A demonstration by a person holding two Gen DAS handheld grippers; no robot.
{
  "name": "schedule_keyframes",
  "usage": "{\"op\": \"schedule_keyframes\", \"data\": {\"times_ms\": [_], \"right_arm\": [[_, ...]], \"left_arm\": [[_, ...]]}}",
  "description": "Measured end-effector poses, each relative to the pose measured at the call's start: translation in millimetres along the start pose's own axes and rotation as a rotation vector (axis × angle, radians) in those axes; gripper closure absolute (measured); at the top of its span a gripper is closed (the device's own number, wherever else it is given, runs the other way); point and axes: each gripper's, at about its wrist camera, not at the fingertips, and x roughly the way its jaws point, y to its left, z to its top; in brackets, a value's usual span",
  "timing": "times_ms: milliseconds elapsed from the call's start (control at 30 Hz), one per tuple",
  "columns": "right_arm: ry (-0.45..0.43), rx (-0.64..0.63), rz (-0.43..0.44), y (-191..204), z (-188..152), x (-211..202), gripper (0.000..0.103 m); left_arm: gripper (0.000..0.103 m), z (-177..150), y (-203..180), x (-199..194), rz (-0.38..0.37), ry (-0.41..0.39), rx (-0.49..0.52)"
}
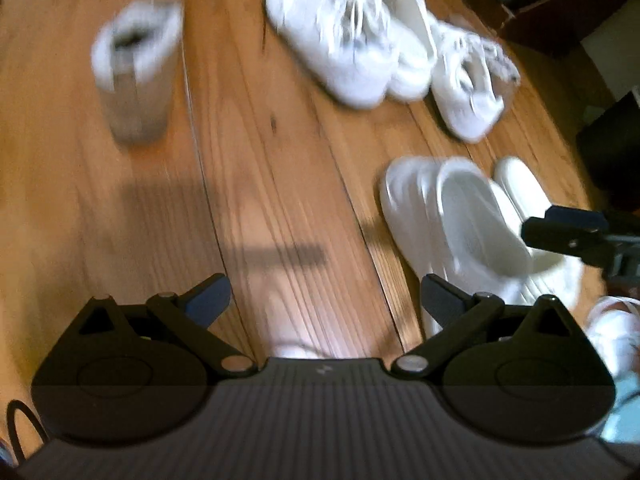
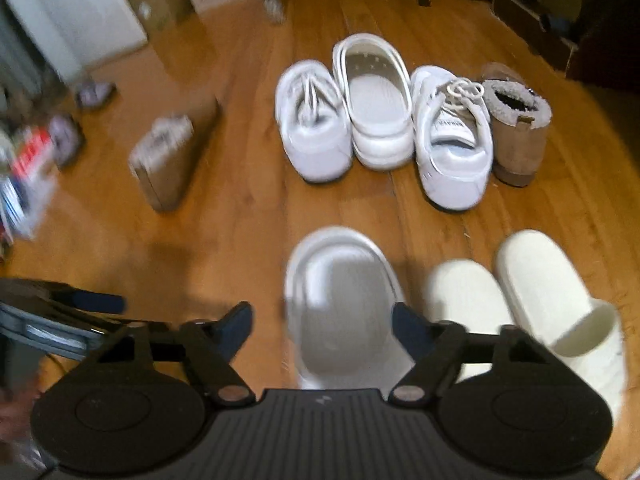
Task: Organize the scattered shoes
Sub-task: 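Close the left gripper on the heel of a second Kuromi Croc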
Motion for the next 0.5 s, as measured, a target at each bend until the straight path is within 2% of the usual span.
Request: {"op": "schedule_keyframes", "data": {"times_ms": [33, 67, 100, 133, 233, 300, 367, 433, 500], "right_arm": [[-0.034, 0.018, 0.033, -3.1, 9.6, -3.2, 0.074], [-0.058, 0.022, 0.047, -4.2, 15.1, -5.2, 0.082], [-0.08, 0.024, 0.057, -5.0, 19.9, -7.0, 0.096], [-0.111, 0.028, 0.067, -6.9, 25.3, -8.6, 0.102], [-0.168, 0.057, 0.076, -15.2, 34.4, -5.7, 0.102], [-0.193, 0.1, 0.07, -25.4, 41.4, 3.8, 0.094], [-0.197, 0.195, 0.097, -43.7, 46.6, 18.4, 0.085], [-0.189, 0.274, 0.145, -59.9, 47.1, 27.3, 0.085], [-0.188, 0.316, 0.163, -71.3, 45.1, 31.4, 0.084]], "left_arm": [[0.0, 11.8, -6.0, -1.5, 0.024, -0.027, 0.023], [0.0, 26.5, -13.2, -2.0, 0.045, -0.057, 0.045], [0.0, 41.1, -20.5, -2.4, 0.066, -0.087, 0.068], [0.0, 55.8, -27.7, -2.9, 0.087, -0.117, 0.09], [0.001, 95.1, -47.4, 6.3, 0.149, -0.161, 0.175], [0.002, 122.5, -59.9, 22.6, 0.23, -0.118, 0.232], [0.002, 146.9, -71.6, 38.6, 0.273, -0.097, 0.287], [0.002, 165.4, -80.8, 52.4, 0.282, -0.082, 0.338], [0.002, 186.3, -91.1, 68.4, 0.332, -0.103, 0.371]]}}
